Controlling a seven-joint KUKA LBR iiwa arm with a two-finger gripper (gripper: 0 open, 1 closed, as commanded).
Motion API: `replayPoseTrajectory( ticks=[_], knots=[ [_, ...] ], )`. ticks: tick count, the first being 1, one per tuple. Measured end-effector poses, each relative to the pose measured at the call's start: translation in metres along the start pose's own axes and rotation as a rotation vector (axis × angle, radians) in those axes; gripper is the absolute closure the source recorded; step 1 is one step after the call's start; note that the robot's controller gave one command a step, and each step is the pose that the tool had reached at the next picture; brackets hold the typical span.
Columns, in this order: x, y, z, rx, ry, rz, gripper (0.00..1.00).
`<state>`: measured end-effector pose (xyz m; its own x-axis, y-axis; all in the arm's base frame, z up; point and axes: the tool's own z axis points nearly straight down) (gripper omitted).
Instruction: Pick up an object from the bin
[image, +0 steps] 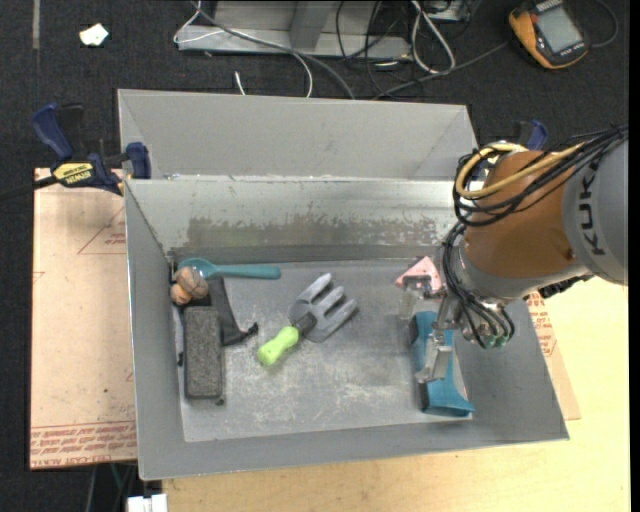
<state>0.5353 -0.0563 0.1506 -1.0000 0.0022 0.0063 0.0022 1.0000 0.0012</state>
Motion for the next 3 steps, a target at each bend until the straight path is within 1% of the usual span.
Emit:
replayPoseTrajectory(
  ticks=[1, 2, 3],
  knots=[
    [-0.002, 0.000, -0.004, 0.001, -0.007, -0.002, 0.00],
    [-0.061, 0.046, 0.077, 0.000, -0.015, -0.046, 0.00],
    [-0.071, 0.113, 0.021, 0.003, -0.013, -0.218, 0.00]
  ],
)
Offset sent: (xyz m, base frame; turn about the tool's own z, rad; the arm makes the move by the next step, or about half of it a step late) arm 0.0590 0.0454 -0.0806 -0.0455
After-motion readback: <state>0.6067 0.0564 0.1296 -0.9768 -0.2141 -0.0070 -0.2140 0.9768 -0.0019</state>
